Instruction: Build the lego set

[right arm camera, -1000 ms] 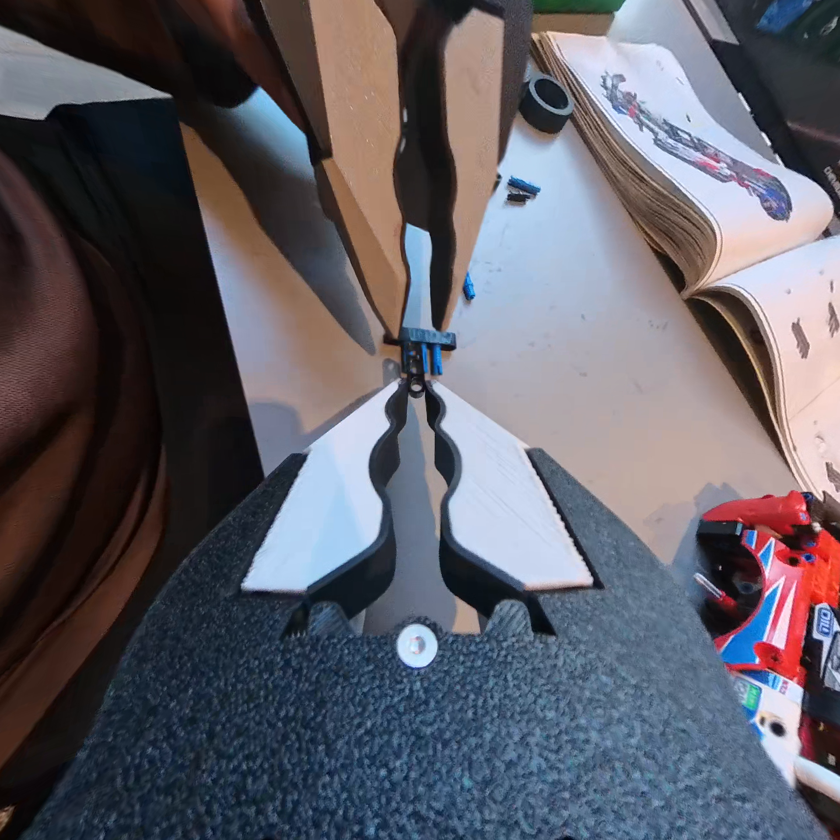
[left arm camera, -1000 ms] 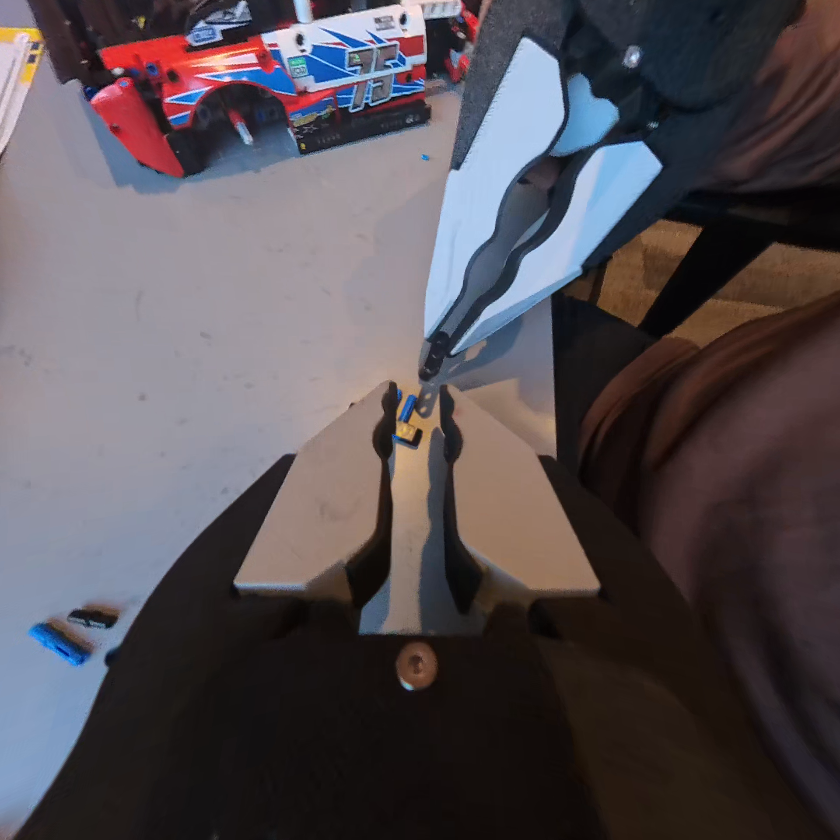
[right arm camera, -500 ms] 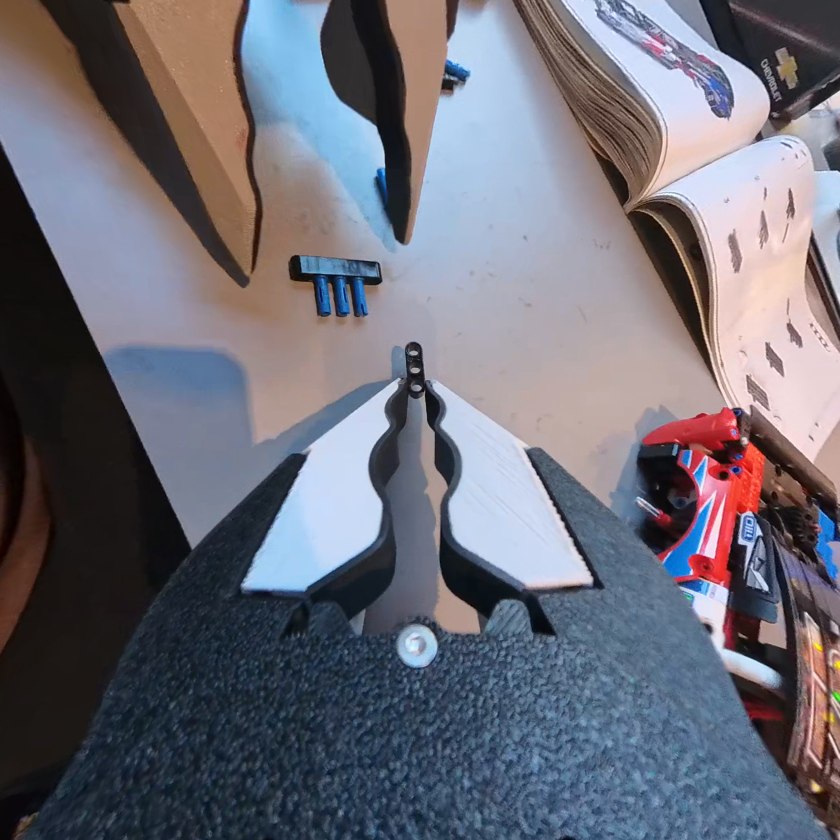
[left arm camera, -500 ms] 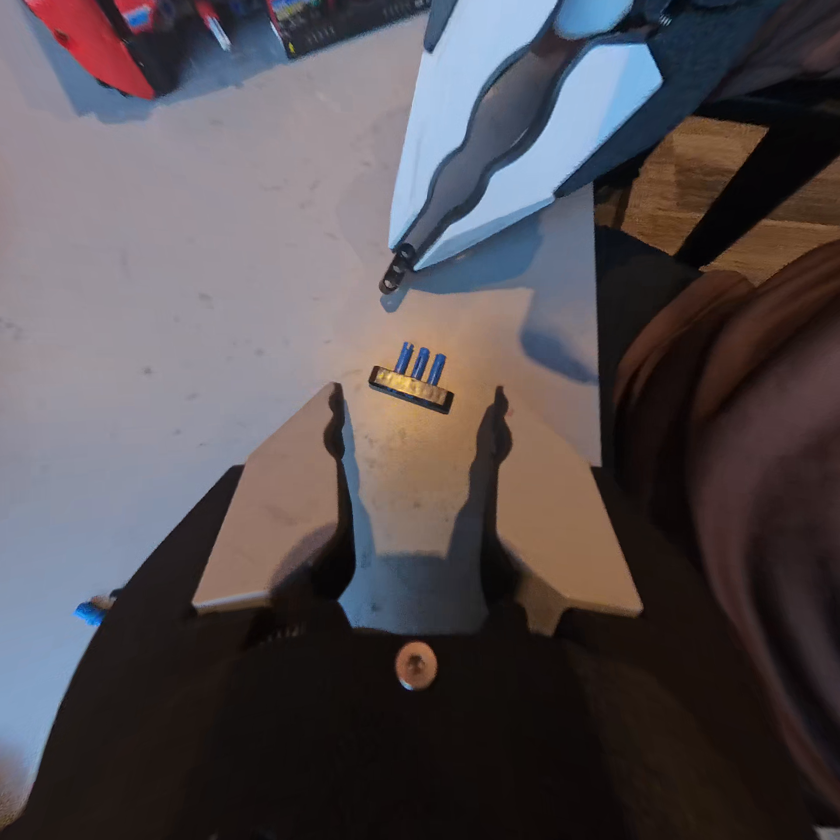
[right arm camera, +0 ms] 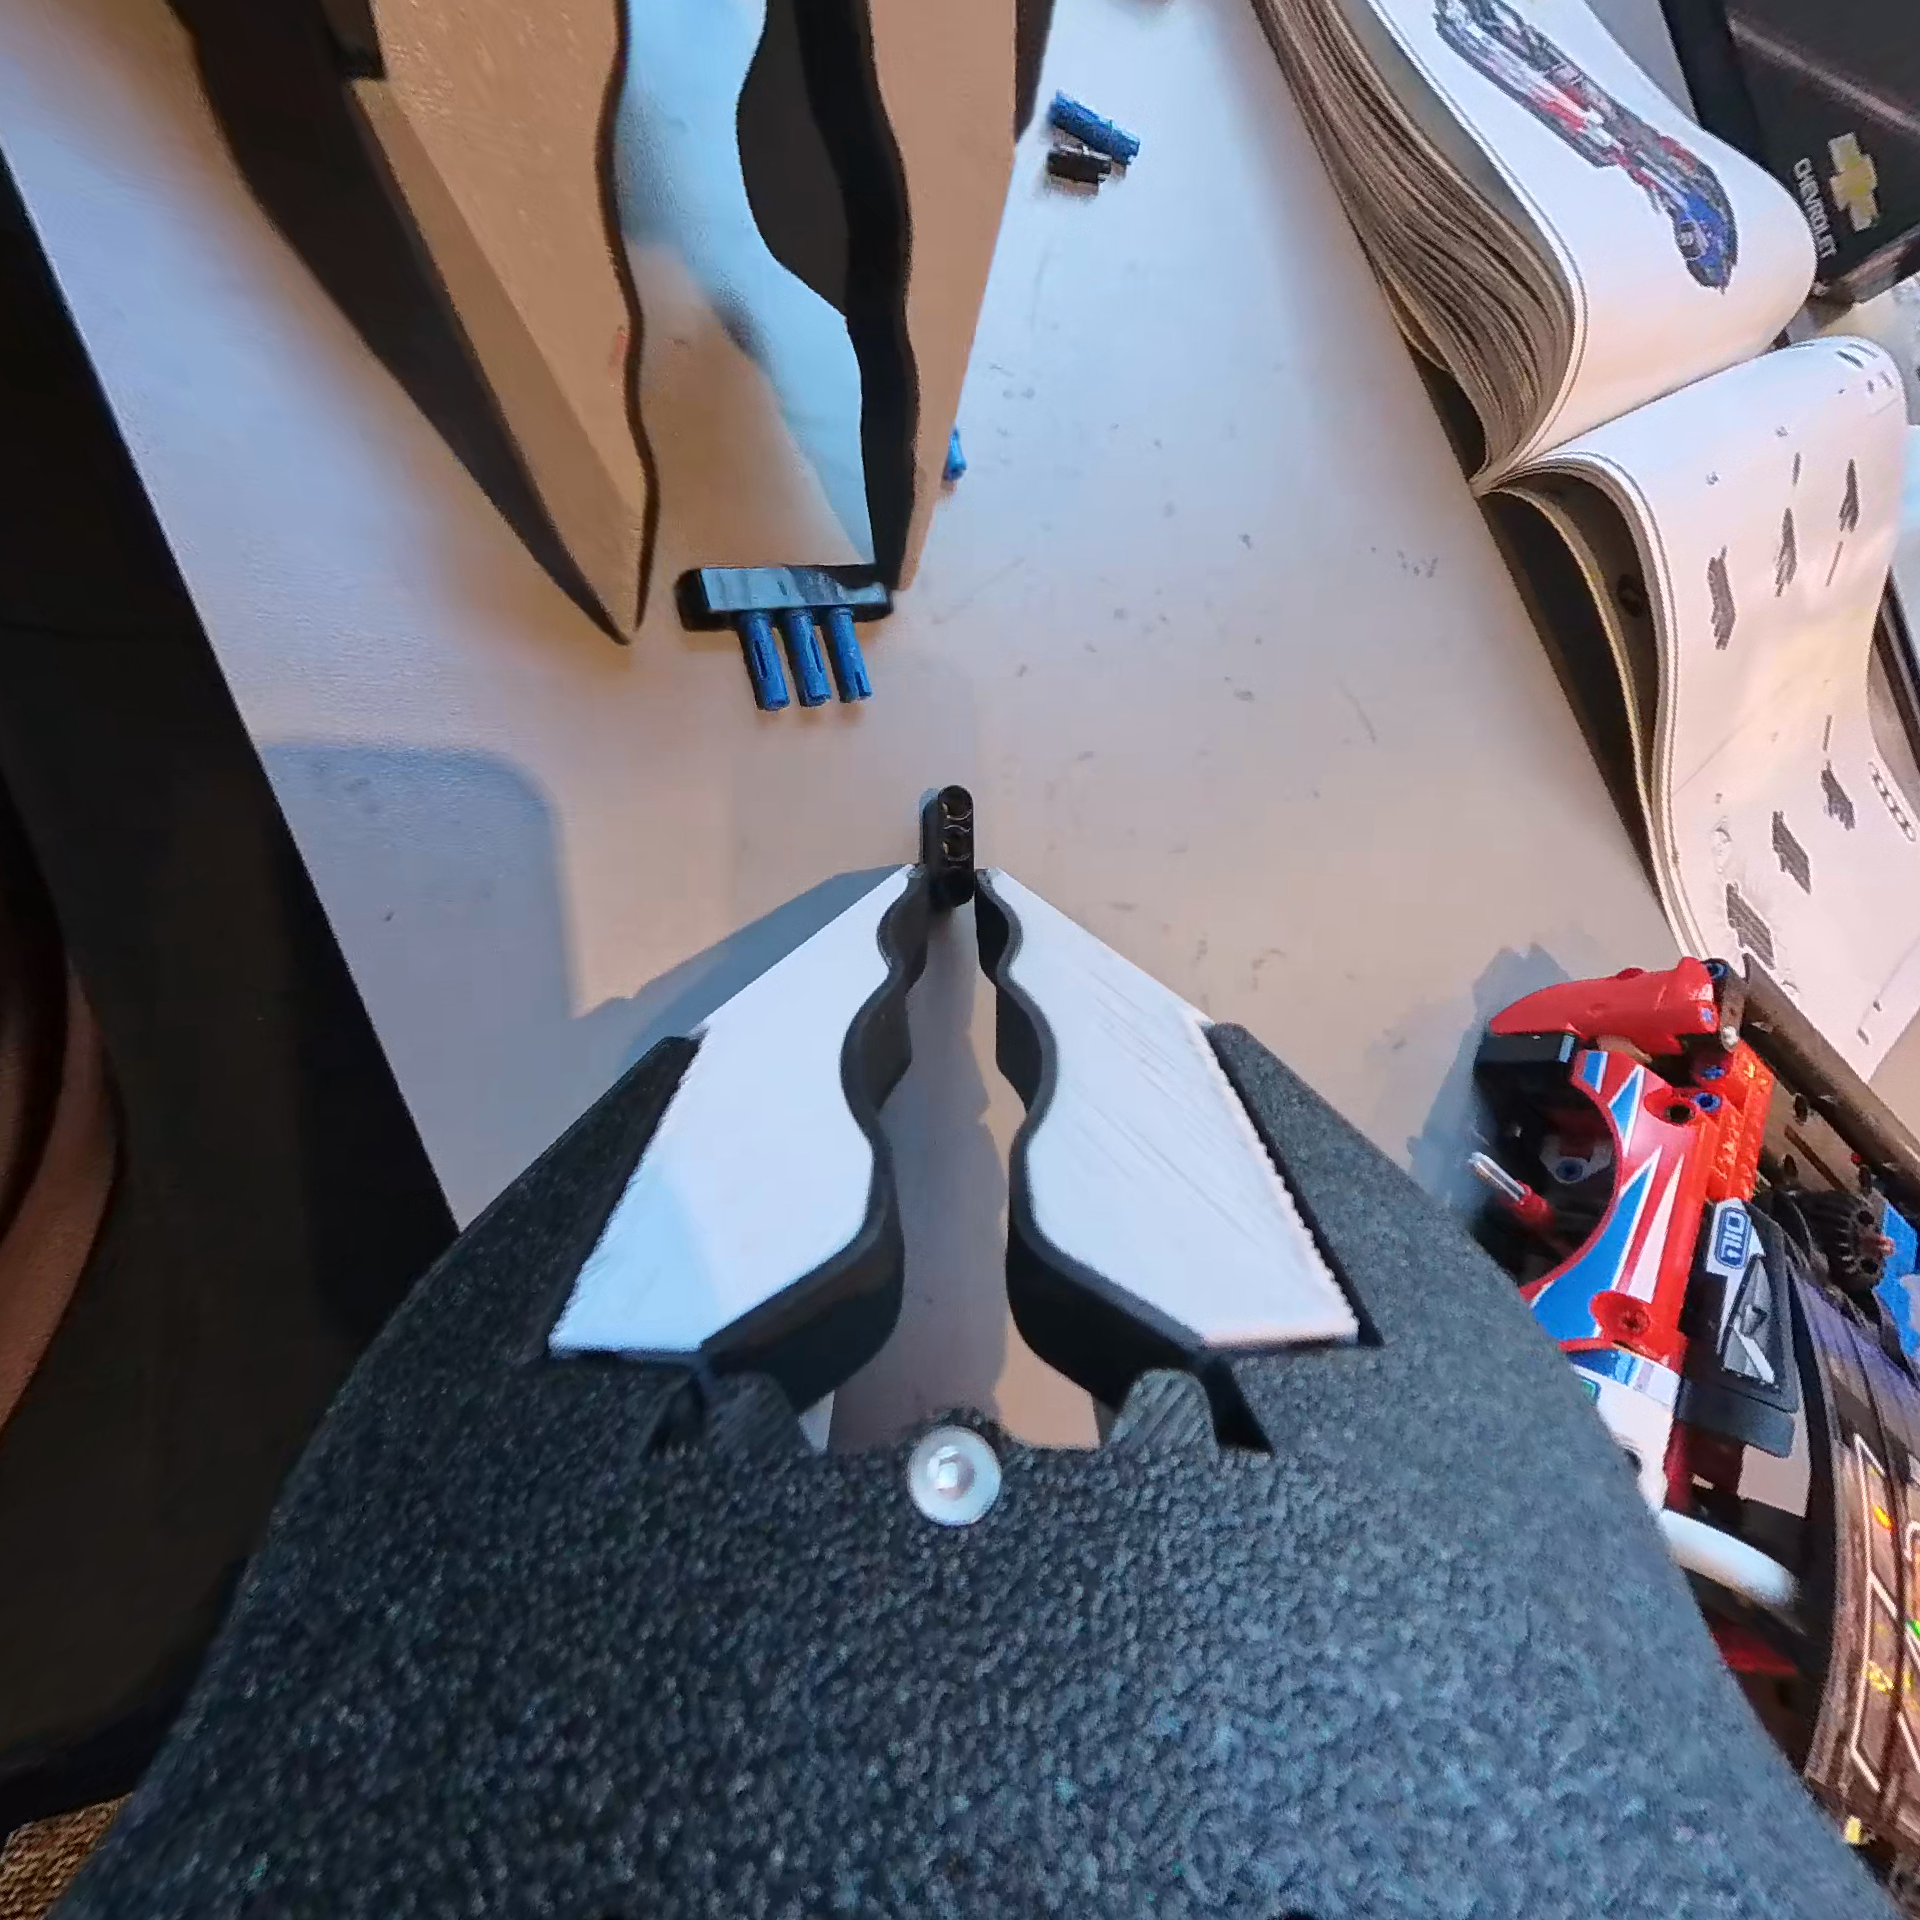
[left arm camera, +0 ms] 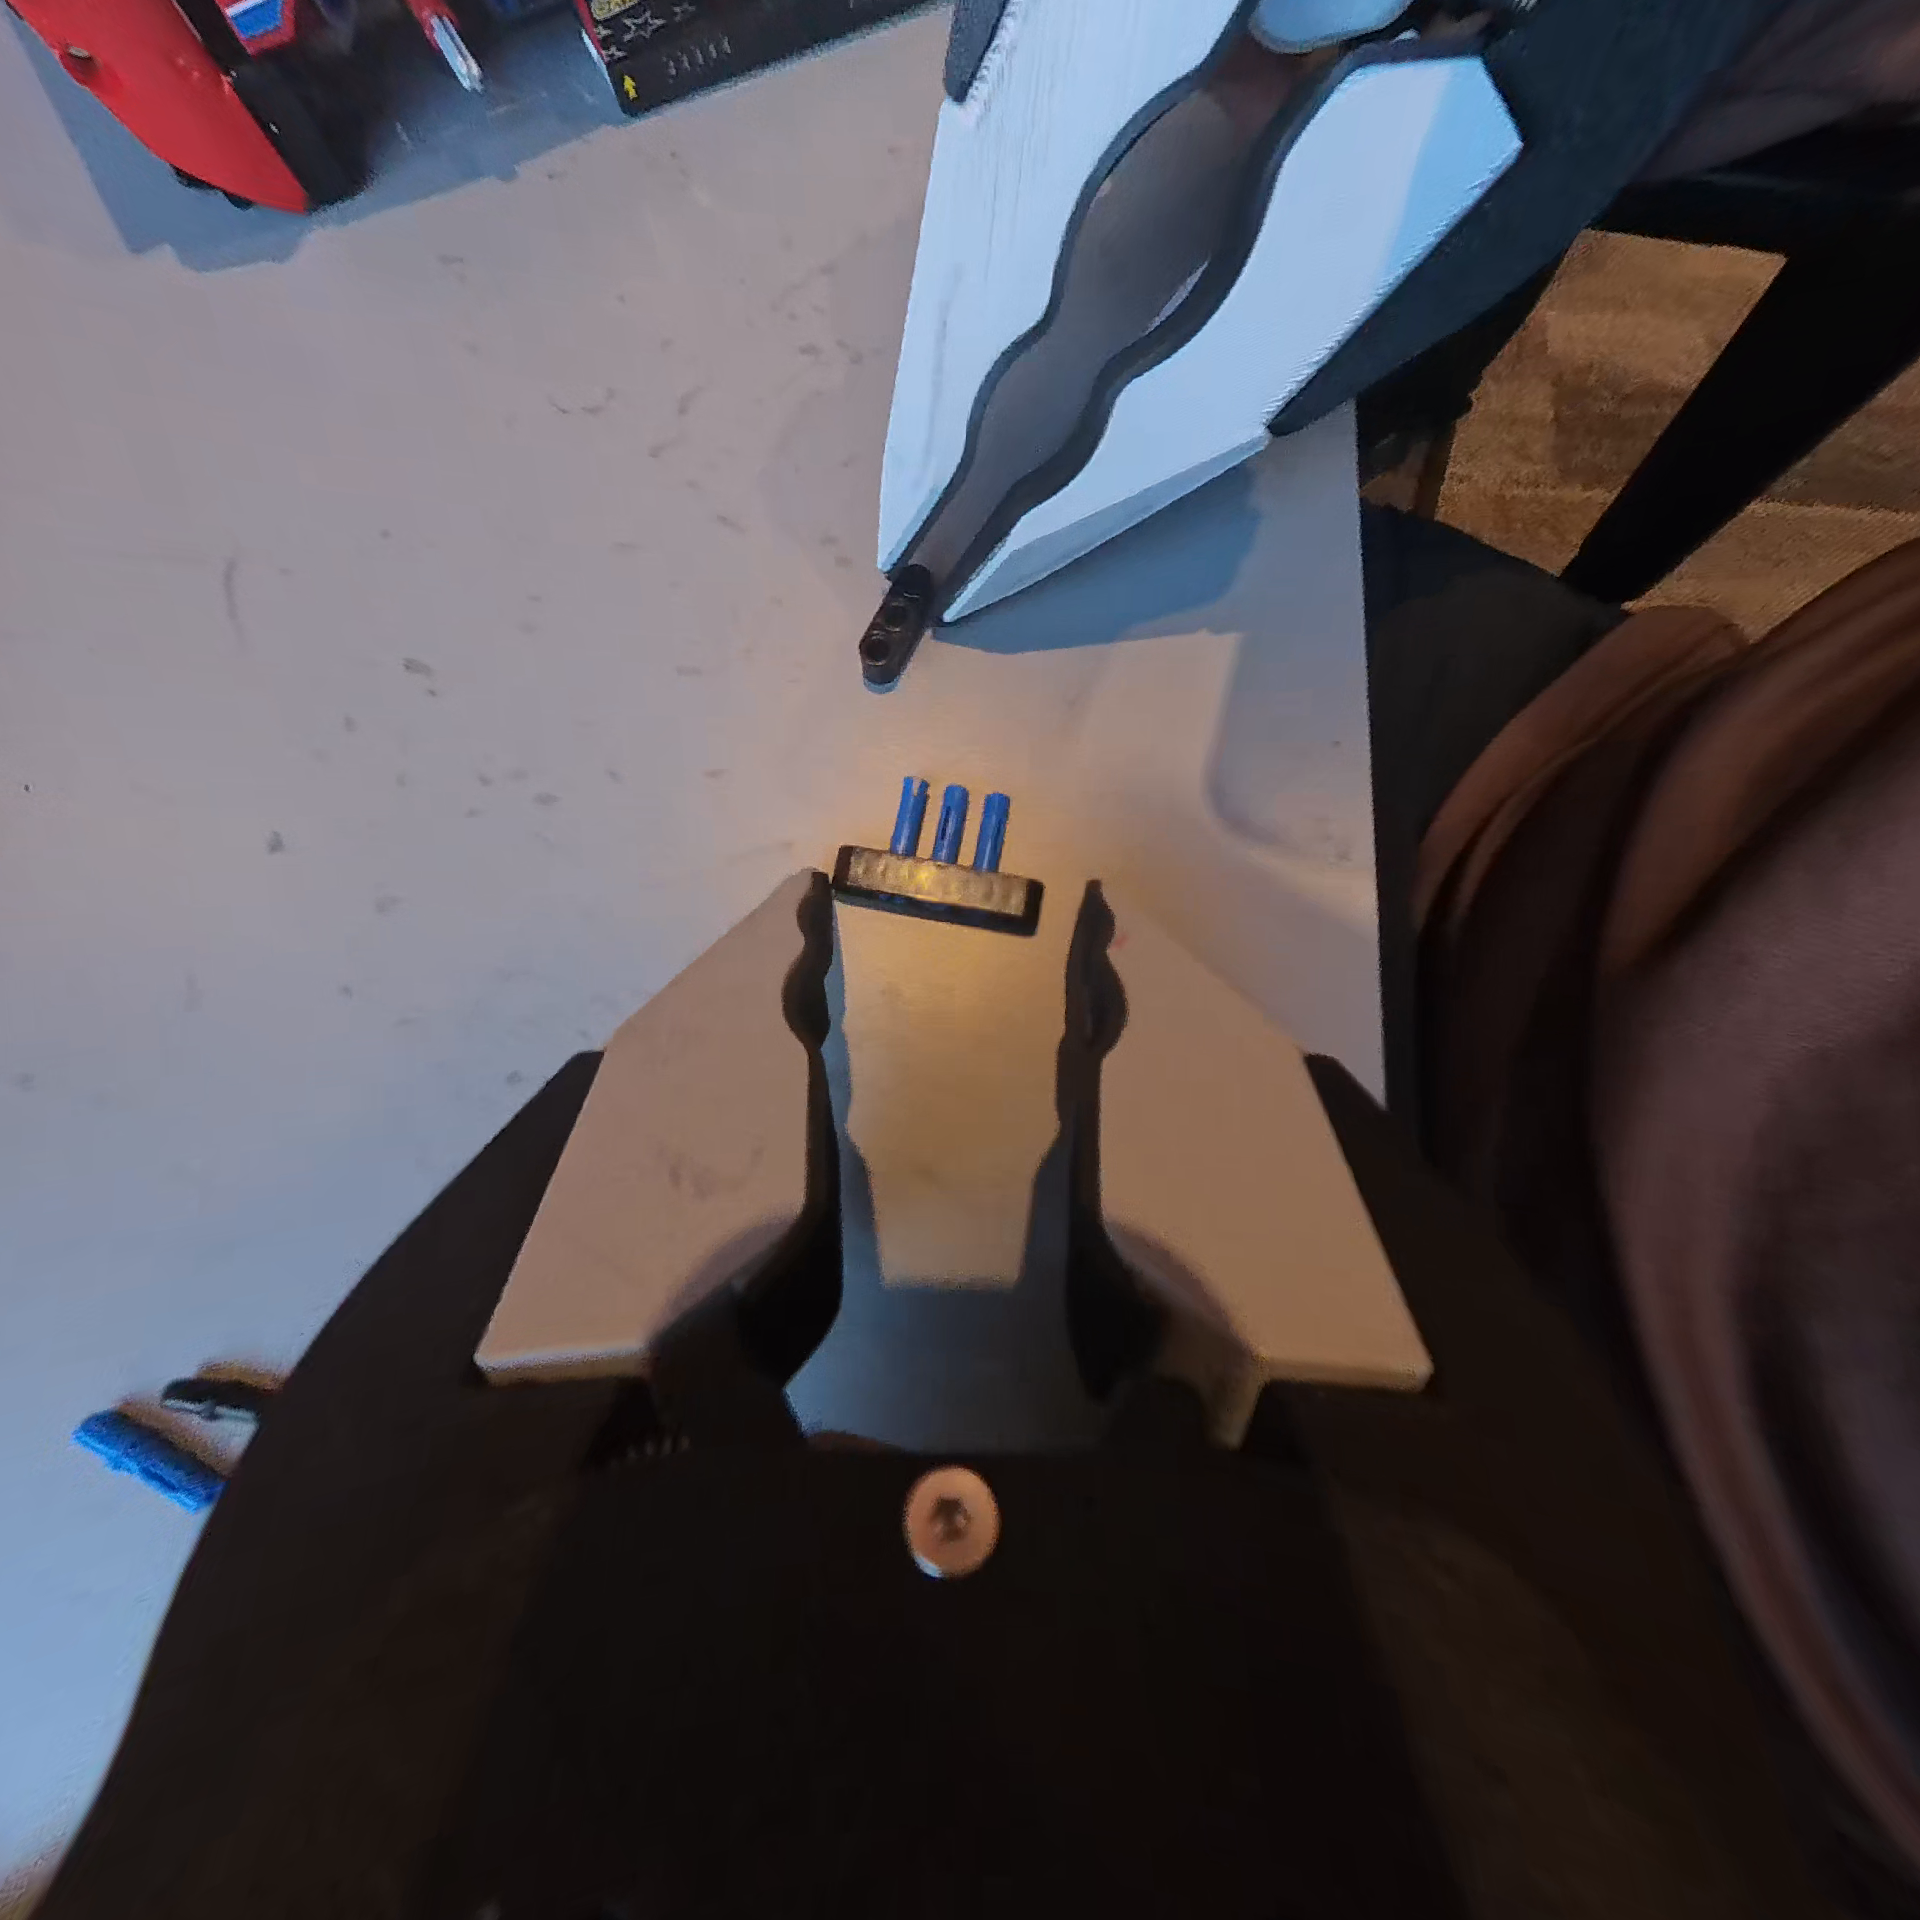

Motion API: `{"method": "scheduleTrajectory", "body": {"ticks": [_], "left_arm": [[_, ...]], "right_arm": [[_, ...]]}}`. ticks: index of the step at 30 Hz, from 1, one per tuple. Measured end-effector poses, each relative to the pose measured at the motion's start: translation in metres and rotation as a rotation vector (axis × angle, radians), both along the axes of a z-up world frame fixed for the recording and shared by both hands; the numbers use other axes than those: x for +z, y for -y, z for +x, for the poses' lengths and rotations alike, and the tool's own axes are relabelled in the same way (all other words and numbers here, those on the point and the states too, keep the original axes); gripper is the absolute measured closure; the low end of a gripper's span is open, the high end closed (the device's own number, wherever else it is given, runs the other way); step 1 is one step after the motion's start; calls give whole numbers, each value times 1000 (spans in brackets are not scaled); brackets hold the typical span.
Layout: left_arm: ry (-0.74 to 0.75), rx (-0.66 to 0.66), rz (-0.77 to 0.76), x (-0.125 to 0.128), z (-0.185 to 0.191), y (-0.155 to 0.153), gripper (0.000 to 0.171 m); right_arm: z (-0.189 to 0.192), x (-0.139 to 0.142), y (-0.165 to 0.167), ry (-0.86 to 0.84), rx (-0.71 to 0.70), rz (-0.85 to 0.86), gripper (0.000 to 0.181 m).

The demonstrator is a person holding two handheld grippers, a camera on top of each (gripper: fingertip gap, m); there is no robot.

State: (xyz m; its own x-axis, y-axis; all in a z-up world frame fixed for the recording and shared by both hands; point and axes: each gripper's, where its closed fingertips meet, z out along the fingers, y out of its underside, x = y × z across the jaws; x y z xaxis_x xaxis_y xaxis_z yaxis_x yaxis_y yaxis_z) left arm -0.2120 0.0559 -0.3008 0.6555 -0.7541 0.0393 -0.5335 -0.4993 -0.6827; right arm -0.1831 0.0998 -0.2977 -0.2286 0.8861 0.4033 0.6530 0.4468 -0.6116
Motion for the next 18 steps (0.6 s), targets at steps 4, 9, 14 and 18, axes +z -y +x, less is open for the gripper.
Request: {"method": "scheduleTrajectory", "body": {"ticks": [4,9,14,18], "left_arm": [[50,40,-6,1,2,6,121],[74,84,14,2,0,9,123],[65,94,24,2,-1,9,124],[127,102,-21,4,-1,8,125]], "right_arm": [[0,0,1,-4,1,-18,172],[0,1,4,-13,18,-49,171],[1,1,16,-10,100,-45,168],[1,4,24,-23,142,-38,168]]}}
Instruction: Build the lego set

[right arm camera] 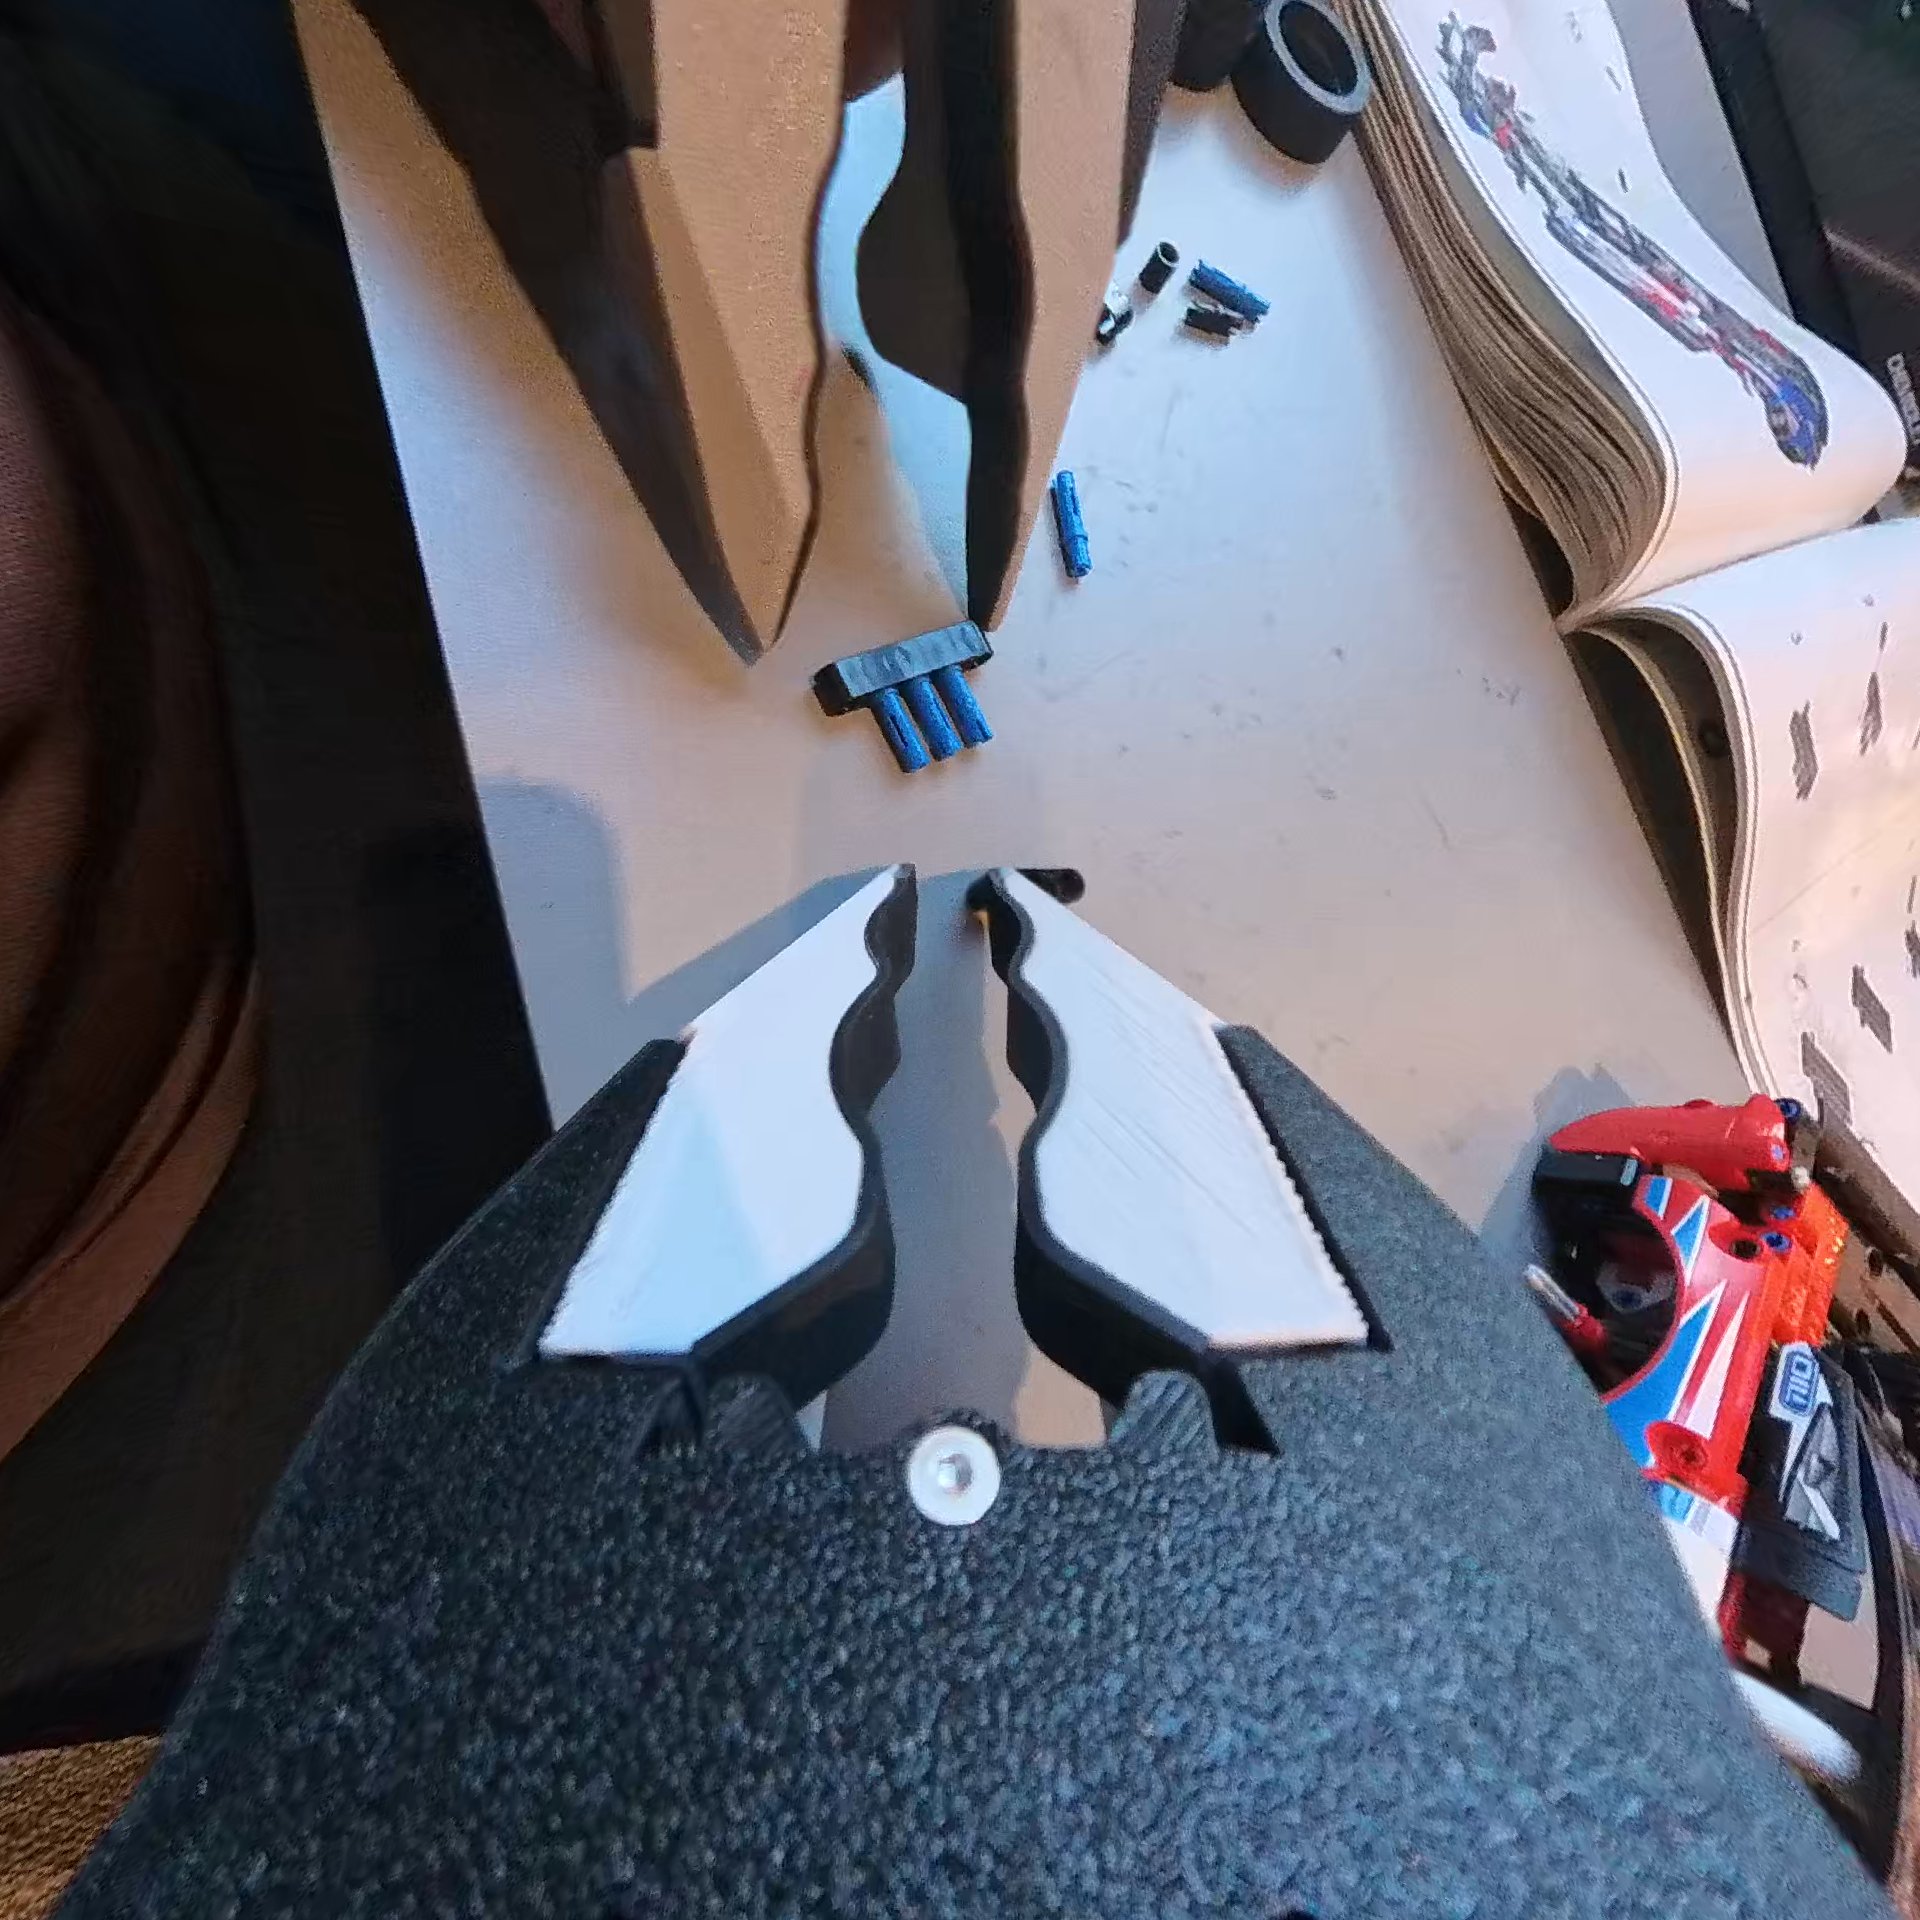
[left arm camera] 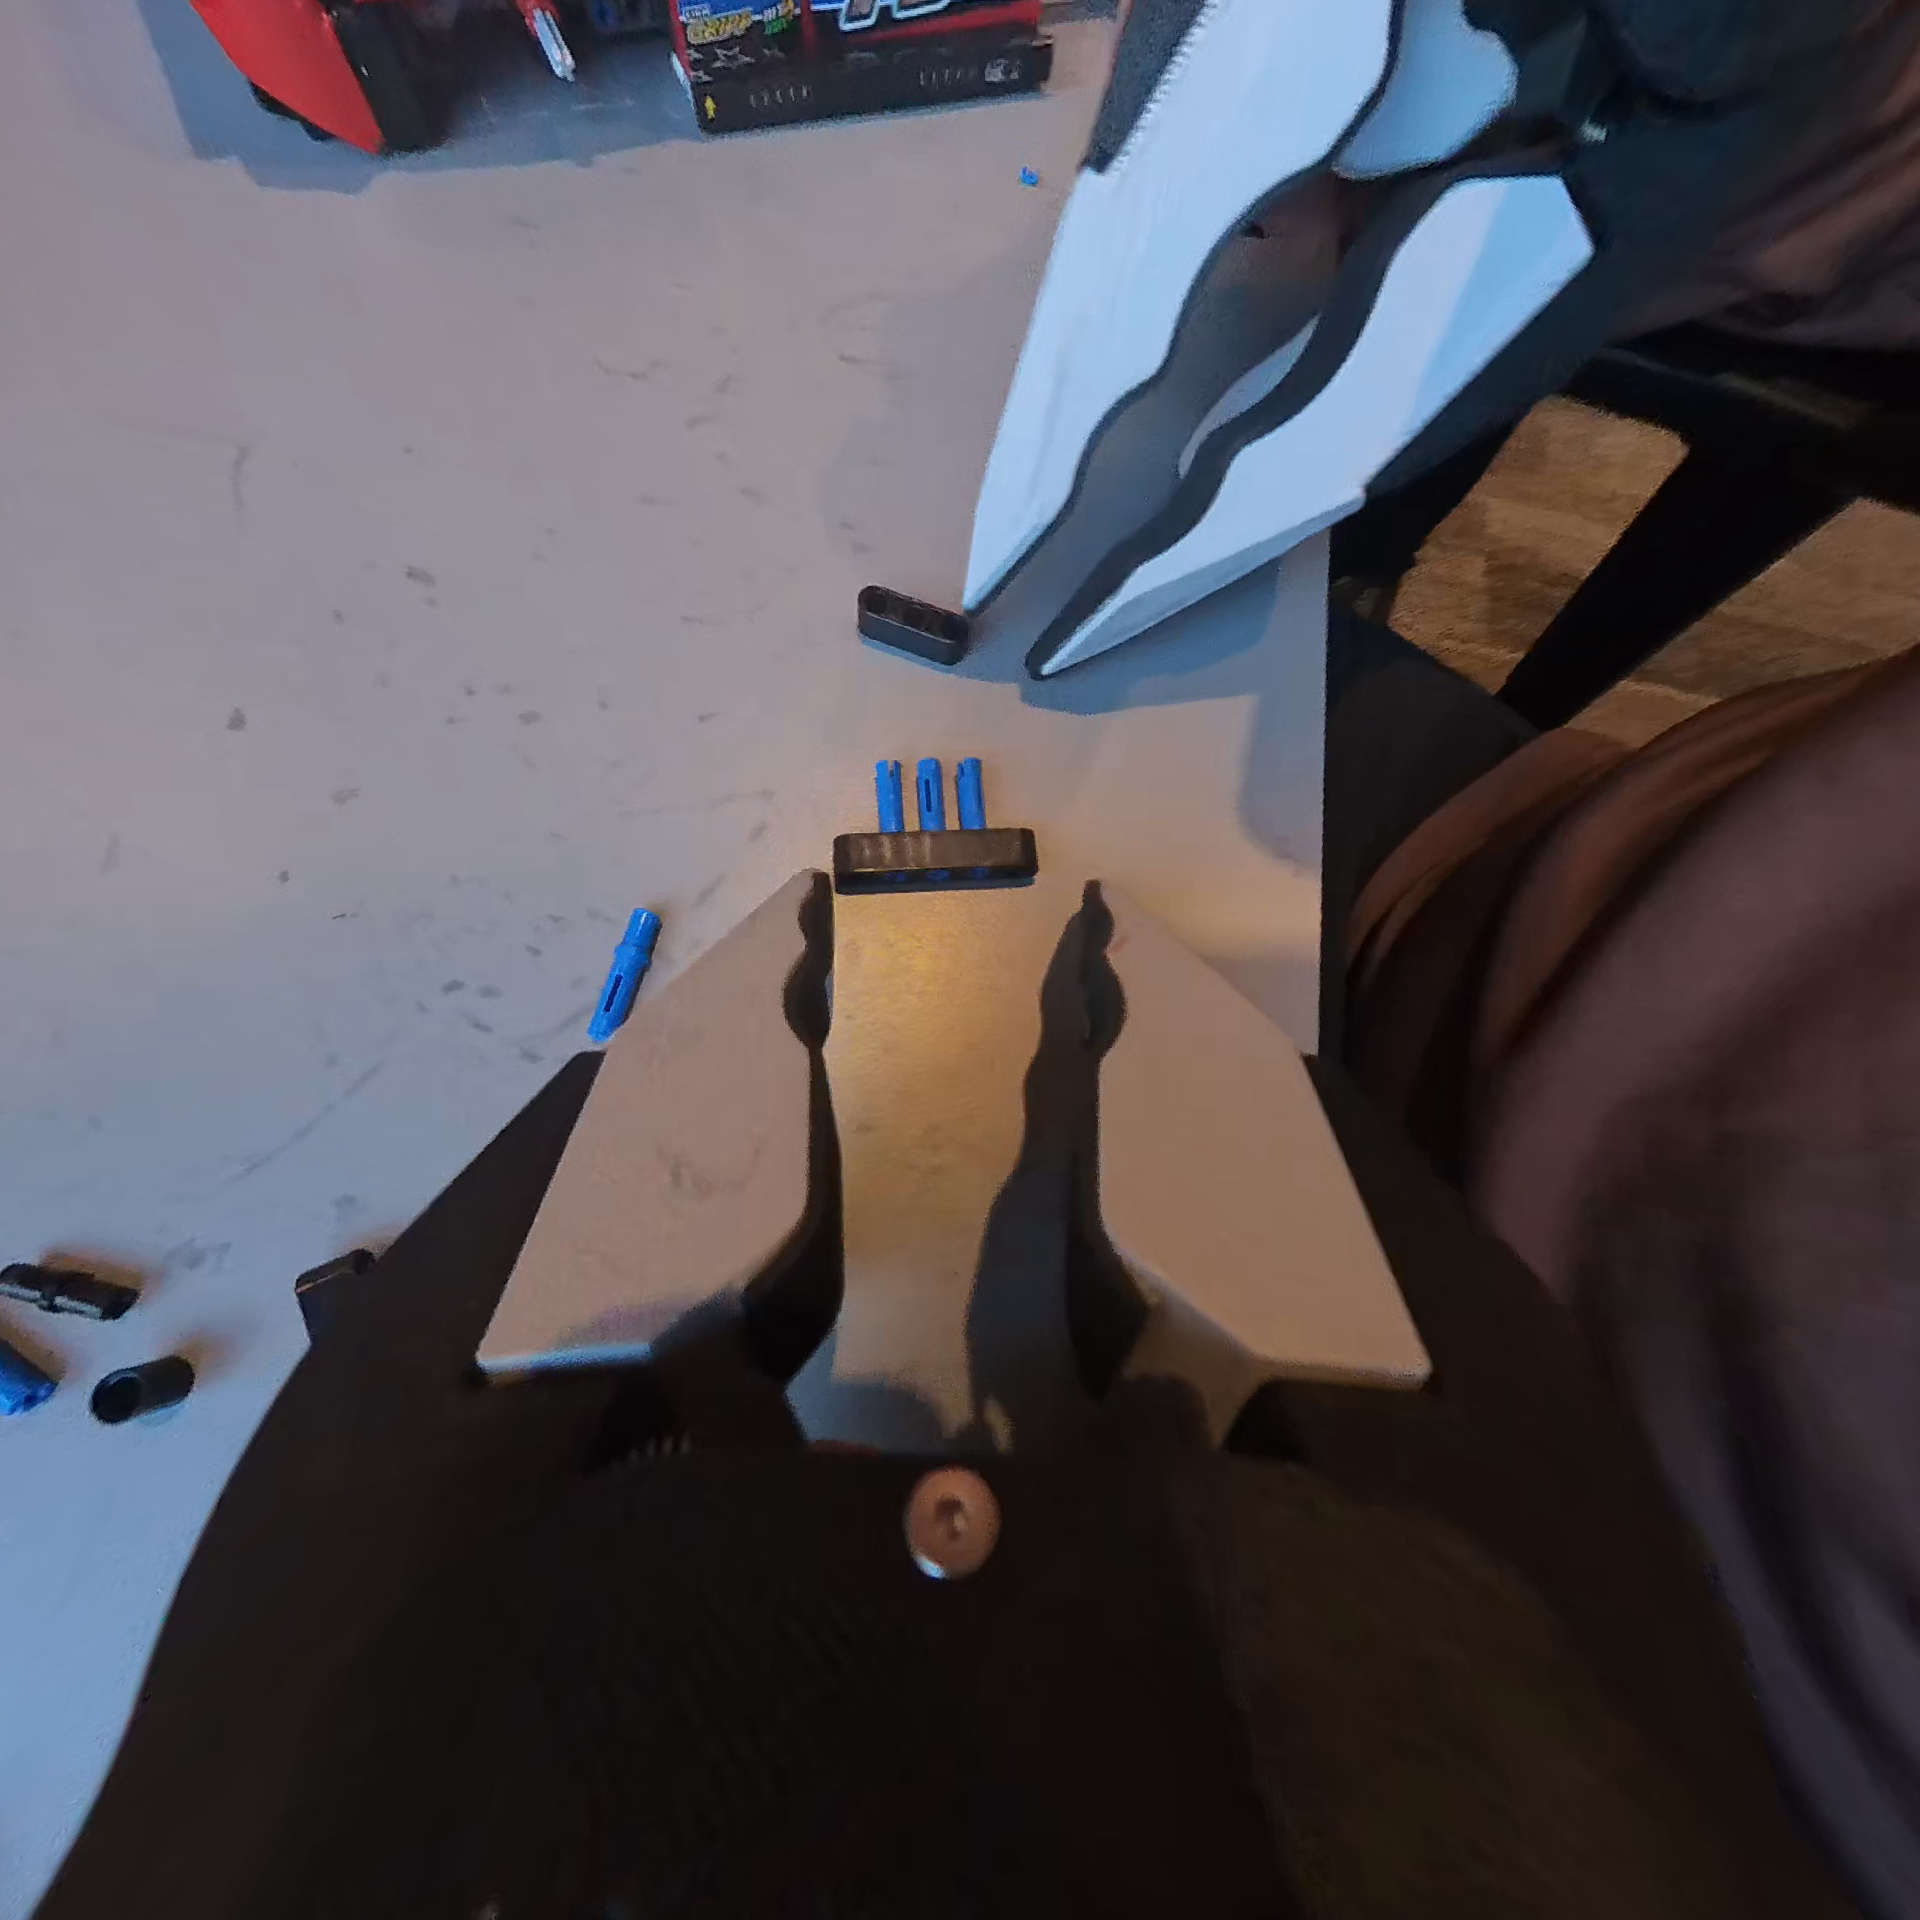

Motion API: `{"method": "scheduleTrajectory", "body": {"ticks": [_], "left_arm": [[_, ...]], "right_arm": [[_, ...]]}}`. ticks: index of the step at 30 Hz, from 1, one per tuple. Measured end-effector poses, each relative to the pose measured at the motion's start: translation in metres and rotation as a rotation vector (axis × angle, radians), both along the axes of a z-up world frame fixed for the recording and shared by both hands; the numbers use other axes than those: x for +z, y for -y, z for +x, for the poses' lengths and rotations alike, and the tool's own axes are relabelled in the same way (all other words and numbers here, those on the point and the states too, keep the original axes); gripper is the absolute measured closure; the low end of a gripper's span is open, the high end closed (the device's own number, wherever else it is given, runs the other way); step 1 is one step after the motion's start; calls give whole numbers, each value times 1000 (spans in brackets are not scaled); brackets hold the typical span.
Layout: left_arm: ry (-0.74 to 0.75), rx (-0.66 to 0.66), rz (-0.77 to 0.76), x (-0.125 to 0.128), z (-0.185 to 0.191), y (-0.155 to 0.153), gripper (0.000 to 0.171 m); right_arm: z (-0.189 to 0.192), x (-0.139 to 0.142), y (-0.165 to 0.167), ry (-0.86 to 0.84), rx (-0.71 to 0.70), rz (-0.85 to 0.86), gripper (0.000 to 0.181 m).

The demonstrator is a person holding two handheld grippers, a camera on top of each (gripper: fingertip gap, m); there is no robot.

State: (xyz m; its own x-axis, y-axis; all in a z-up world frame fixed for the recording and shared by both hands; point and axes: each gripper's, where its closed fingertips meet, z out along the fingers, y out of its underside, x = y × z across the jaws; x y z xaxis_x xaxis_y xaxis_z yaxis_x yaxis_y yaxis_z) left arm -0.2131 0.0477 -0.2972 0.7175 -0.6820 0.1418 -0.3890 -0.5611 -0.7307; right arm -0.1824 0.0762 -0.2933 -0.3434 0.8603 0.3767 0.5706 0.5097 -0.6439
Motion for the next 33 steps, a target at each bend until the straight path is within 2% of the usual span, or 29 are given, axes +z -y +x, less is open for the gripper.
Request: {"method": "scheduleTrajectory", "body": {"ticks": [8,16,33], "left_arm": [[155,-26,-115,5,3,3,133],[98,-14,-78,2,1,2,141],[102,-13,-82,2,1,2,141]], "right_arm": [[-2,6,1,-35,9,-91,166],[-1,8,-15,-47,-73,-256,157],[-3,4,-15,-26,-74,-260,157]]}}
